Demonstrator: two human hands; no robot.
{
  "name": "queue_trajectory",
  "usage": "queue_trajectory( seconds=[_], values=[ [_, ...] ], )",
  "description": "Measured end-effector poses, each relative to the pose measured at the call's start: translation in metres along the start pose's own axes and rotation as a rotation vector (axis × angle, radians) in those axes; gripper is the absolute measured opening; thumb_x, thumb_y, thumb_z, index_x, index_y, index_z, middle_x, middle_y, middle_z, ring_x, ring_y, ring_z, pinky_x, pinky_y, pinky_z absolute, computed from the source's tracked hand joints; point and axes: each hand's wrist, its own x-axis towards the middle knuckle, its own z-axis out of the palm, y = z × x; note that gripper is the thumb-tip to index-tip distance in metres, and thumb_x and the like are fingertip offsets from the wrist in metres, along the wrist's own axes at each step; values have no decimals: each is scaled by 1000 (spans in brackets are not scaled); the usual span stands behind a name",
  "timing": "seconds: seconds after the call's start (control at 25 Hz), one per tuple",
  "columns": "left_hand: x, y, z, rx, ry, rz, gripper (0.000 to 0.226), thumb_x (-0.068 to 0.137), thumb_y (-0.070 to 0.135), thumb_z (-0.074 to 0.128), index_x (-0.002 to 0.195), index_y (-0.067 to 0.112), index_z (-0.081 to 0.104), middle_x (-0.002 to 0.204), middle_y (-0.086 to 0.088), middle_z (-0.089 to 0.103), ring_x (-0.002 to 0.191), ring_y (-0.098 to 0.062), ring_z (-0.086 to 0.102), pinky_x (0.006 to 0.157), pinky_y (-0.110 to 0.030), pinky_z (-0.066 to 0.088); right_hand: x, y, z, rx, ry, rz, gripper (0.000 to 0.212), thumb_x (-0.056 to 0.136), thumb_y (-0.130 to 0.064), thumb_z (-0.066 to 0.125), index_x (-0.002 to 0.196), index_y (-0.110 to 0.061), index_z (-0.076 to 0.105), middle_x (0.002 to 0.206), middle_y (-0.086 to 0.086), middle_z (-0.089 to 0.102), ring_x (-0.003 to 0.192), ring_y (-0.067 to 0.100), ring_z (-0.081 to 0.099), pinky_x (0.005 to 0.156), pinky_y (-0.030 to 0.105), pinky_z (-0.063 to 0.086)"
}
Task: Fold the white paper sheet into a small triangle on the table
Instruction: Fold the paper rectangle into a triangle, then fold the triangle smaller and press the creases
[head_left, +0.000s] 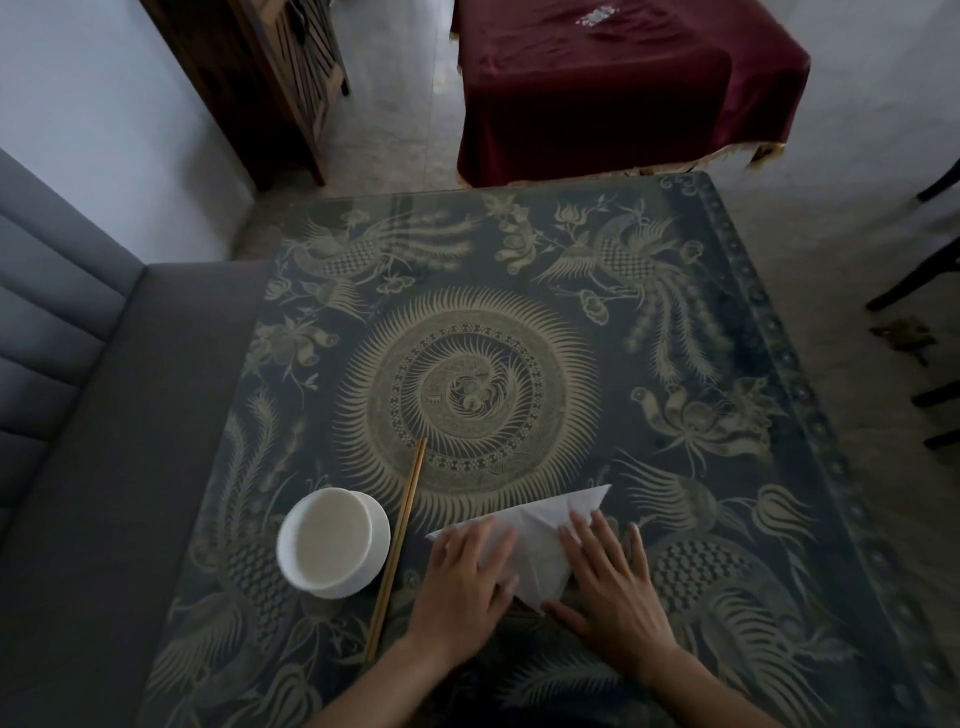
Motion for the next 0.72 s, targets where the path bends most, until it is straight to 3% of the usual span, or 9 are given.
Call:
queue_trajectory(
  seconds=[0.08, 0.2, 0.28, 0.48, 0.72],
  values=[
    [38, 2, -16, -70, 44, -27, 44, 97, 31, 51, 140, 21, 45, 132, -3, 49, 117, -24, 51, 99, -39, 41, -5, -5, 1, 12, 42, -104, 68, 87, -63, 46, 141, -22, 48, 150, 9, 43, 141, 30, 30, 114, 56, 8],
    [94, 7, -37, -81, -71, 32, 40, 94, 25, 59, 134, 21, 52, 129, 0, 52, 115, -22, 52, 94, -38, 44, -9, -12, 5, -8, -20, -284, 58, 86, -60, 49, 135, -29, 53, 140, 8, 55, 130, 31, 49, 110, 56, 32],
    [123, 15, -43, -86, -203, 58, 45, 94, 30, 61, 136, 22, 50, 133, 0, 50, 116, -23, 52, 93, -39, 45, -10, -15, 5, -29, -87, -304, 59, 85, -63, 49, 134, -31, 53, 139, 7, 56, 128, 30, 50, 103, 58, 40],
    [166, 49, -39, -85, -386, 15, 49, 92, 34, 67, 137, 24, 50, 135, -2, 49, 112, -29, 57, 89, -40, 49, -11, -15, 0, -59, -144, -257, 56, 86, -64, 45, 133, -34, 50, 141, 4, 53, 132, 26, 47, 102, 58, 39],
    [170, 79, -20, -80, -297, -56, 28, 94, 22, 63, 118, 14, 51, 115, -12, 60, 102, -35, 61, 82, -45, 50, -16, -9, -2, -104, -123, -251, 53, 89, -63, 39, 134, -38, 50, 145, 2, 50, 134, 28, 43, 103, 59, 38]
  ],
)
